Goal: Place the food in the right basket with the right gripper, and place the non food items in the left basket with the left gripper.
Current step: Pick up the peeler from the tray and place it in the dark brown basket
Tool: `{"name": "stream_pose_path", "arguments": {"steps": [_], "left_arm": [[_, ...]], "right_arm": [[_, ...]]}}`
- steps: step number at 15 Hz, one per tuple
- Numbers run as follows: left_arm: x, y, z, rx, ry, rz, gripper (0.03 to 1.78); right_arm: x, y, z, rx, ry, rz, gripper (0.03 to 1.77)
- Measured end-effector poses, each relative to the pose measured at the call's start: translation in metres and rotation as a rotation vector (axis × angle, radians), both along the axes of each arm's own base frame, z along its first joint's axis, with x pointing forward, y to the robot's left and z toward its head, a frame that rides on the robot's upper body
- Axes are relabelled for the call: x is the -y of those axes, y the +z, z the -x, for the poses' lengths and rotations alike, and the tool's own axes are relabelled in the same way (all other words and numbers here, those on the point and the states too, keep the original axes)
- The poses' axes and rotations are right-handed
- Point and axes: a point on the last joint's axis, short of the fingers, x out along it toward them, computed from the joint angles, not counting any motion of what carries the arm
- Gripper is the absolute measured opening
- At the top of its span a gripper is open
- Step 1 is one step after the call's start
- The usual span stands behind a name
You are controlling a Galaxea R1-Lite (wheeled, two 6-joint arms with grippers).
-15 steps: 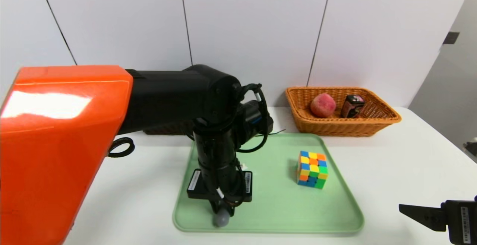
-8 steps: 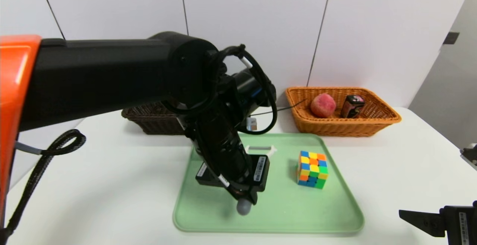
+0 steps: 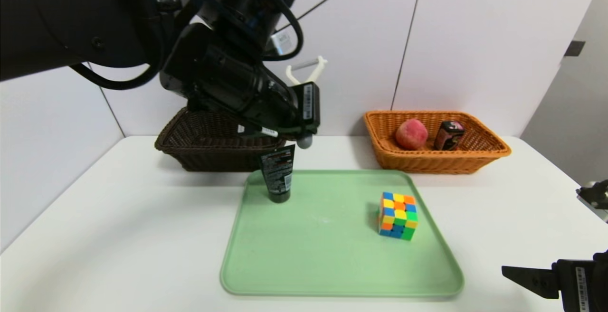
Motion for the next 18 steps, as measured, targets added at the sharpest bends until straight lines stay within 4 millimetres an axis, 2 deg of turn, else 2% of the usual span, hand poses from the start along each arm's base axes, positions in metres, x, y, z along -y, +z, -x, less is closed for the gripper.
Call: {"name": "stream_pose_path", "arguments": {"steps": [4, 7, 10, 14, 18], "left_arm": [[-0.062, 0.006, -0.039, 0.047, 0.181, -0.027, 0.33], [-0.104, -0.008, -0.074, 0.034, 0.304, -0.079, 0.33], [-0.127, -0.029, -0.106, 0.027, 0.366, -0.116, 0.33], [-0.146, -0.06, -0.14, 0.011, 0.407, -0.16, 0.33], [-0.158, -0.088, -0.158, -0.048, 0.435, -0.205, 0.33]], "right_arm": [[-0.002, -0.002, -0.006, -0.001, -0.002, 0.0, 1.71], [-0.005, -0.003, -0.011, 0.0, -0.001, 0.0, 1.71], [-0.006, -0.005, -0.015, -0.013, -0.002, 0.005, 1.71], [-0.007, -0.007, -0.018, -0.024, 0.001, 0.004, 1.71], [-0.007, -0.009, -0.02, -0.039, 0.0, -0.004, 1.71]]}}
